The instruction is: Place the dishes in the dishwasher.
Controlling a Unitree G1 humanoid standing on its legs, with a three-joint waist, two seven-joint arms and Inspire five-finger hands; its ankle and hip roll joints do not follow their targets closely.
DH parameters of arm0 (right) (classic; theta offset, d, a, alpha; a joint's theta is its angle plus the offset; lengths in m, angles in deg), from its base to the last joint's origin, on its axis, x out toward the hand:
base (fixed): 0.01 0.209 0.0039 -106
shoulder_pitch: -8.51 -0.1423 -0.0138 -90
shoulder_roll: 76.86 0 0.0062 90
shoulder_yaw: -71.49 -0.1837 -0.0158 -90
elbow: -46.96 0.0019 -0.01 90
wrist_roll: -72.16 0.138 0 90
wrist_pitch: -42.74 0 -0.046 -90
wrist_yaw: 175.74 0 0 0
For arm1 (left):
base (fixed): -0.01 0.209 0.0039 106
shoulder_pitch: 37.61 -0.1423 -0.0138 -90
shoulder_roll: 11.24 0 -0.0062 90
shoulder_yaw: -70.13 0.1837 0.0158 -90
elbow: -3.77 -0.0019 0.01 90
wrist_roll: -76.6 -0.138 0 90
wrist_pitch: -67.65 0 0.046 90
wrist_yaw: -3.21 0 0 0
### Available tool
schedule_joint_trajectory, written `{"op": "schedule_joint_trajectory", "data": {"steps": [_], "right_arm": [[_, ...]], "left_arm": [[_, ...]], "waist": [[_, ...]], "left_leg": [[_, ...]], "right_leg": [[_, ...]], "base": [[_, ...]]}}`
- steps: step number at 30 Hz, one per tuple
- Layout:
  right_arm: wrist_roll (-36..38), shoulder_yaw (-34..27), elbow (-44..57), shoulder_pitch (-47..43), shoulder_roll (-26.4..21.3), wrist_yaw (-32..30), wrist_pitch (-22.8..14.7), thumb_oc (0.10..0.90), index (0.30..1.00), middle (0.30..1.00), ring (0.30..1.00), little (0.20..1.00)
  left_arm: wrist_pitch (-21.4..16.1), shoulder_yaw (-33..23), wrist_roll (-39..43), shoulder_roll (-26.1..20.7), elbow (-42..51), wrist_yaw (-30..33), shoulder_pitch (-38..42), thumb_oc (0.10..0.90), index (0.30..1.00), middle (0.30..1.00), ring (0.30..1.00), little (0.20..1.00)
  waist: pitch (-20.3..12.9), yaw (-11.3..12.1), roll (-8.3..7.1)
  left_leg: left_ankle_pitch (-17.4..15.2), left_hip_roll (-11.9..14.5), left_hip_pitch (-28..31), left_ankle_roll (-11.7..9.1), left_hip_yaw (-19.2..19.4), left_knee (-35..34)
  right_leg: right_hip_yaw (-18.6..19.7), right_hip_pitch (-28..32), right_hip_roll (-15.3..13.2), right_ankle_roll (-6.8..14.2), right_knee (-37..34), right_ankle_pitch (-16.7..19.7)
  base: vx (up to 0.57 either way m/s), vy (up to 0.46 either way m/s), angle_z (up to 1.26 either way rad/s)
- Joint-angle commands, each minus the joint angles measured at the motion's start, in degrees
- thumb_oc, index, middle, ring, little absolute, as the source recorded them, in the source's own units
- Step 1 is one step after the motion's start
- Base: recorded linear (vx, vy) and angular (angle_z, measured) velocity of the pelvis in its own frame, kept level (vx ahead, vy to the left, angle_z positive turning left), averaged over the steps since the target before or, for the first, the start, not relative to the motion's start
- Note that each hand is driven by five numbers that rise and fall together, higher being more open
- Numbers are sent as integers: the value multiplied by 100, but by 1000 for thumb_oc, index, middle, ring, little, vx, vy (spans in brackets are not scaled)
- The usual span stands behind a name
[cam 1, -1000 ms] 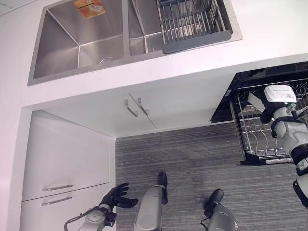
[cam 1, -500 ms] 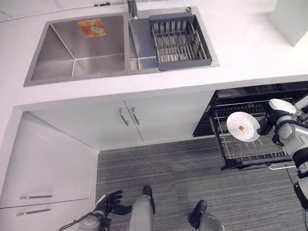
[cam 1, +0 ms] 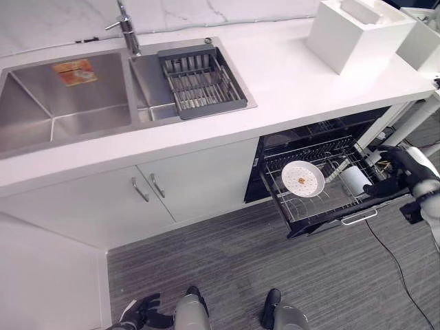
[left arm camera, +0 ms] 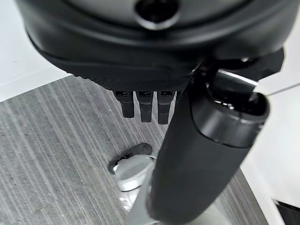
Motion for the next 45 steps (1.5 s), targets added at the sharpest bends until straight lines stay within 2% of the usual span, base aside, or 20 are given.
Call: {"op": "schedule_joint_trajectory", "data": {"steps": [1,2,3,5,7,8,9,10,11,15,18,24,28,33,45], "right_arm": [[276,-86,275,-396,-128,-1179,-23,800,900,900,900,900],[386,-144,322,-294,-9,-1277,-4,800,900,900,900,900],[698,-344,438,35,435,-1419,-71,800,900,900,900,900],[1315,-446,234,226,842,-1505,-161,800,900,900,900,900],[1974,-513,-47,310,1087,-1493,-215,800,900,900,900,900],[2218,-523,-259,334,1226,-1495,-236,740,811,811,811,811],[2286,-502,-503,334,1304,-1480,-284,558,538,538,538,538],[2725,-464,-735,290,1353,-1512,-269,413,319,319,319,319],[3053,-451,-995,249,1422,-1488,-321,400,300,300,300,300],[4677,-400,-2119,64,1759,-850,-439,400,300,300,300,300],[4947,-363,-2610,-92,1782,-727,-502,400,300,300,300,300],[4723,-337,-3462,-473,1572,-665,-748,400,300,300,300,300],[4659,-317,-3591,-685,1415,-667,-785,400,300,300,300,300],[4465,-231,-3651,-893,1307,-654,-737,400,300,300,300,300],[3755,195,-3902,-2093,660,-684,-427,400,300,300,300,300]], "left_arm": [[-401,257,-111,42,16,146,-146,800,900,900,900,900],[-433,256,-102,84,1,170,-156,800,900,900,900,900],[-515,247,-84,204,-63,243,-194,800,900,900,900,900],[-588,279,-87,282,-199,309,-194,800,900,900,900,900],[-617,324,-89,292,-244,338,-220,800,900,900,900,900],[-616,340,-109,288,-256,343,-220,800,900,900,900,900],[-619,371,-98,269,-269,337,-218,800,900,900,900,900],[-641,394,-89,243,-309,320,-207,800,900,900,900,900],[-637,449,-46,230,-332,327,-190,800,900,900,900,900],[-632,621,-25,174,-428,250,-115,800,900,900,900,900],[-690,711,-1,180,-563,220,-91,800,900,900,900,900],[-685,841,76,179,-564,178,-139,800,900,900,900,900],[-555,931,89,180,-460,214,-152,800,900,900,900,900],[-534,971,138,192,-431,232,-156,800,900,900,900,900],[-408,1087,228,250,-345,274,-246,800,900,900,900,900]], "waist": [[-282,96,82],[-274,63,97],[-276,-20,143],[-282,-96,186],[-286,-104,212],[-286,-105,231],[-282,-93,251],[-284,-77,273],[-285,-67,297],[-320,46,420],[-361,97,474],[-449,249,586],[-419,308,630],[-411,358,690],[-333,682,1051]], "left_leg": [[-537,319,574,-209,-2,-574],[-545,316,580,-207,5,-574],[-568,310,616,-200,50,-574],[-580,319,670,-205,117,-574],[-576,334,706,-217,164,-574],[-573,343,732,-220,193,-574],[-572,343,748,-224,196,-574],[-565,341,758,-223,196,-574],[-564,335,766,-227,190,-574],[-534,311,768,-247,151,-574],[-532,307,769,-261,117,-574],[-571,224,805,-247,36,-574],[-576,181,791,-230,-6,-574],[-578,142,777,-224,-28,-574],[-514,-128,531,-188,-165,-574]], "right_leg": [[250,-26,-281,521,419,-982],[271,-31,-279,516,419,-985],[313,-28,-284,509,419,-997],[327,-4,-302,499,419,-1007],[301,25,-328,493,419,-1008],[277,39,-348,493,419,-995],[258,57,-356,488,419,-994],[243,70,-363,483,419,-993],[231,85,-366,475,419,-1000],[125,140,-419,452,419,-1007],[82,168,-429,434,419,-1030],[-7,243,-500,426,419,-1044],[-40,239,-550,438,419,-1006],[-56,233,-593,447,419,-993],[-217,185,-937,472,419,-840]], "base": [[22,13,-28],[33,19,-30],[48,20,-29],[72,6,-18],[67,-24,-10],[59,-34,0],[65,-34,5],[64,-23,3],[64,-17,2],[51,-15,3],[36,-4,10],[31,23,16],[3,9,10],[10,18,3],[46,46,10]]}}
